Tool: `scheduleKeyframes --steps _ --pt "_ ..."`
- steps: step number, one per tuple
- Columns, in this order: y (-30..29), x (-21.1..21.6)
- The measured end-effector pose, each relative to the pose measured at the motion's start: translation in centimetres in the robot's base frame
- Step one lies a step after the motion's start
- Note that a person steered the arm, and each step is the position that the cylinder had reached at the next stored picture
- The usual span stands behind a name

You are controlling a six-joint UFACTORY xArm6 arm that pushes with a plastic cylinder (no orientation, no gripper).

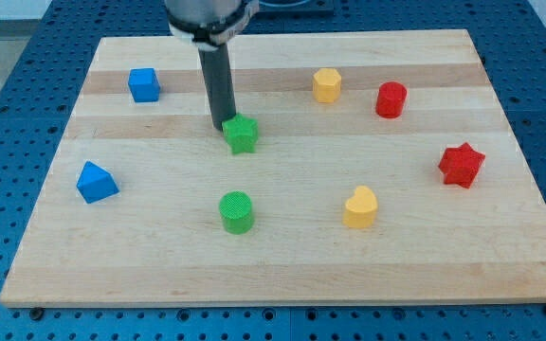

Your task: Place your arm above the green star

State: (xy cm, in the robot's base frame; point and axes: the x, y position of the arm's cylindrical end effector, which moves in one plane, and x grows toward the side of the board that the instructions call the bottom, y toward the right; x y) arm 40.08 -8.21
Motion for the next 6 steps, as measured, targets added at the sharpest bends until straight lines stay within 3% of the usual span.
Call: scheduleKeyframes --steps 1,2,3,6 --pt "0.0 -0.6" --pt "-0.7 -5.5" --pt "1.3 -6.9" --pt "1.3 -3.6"
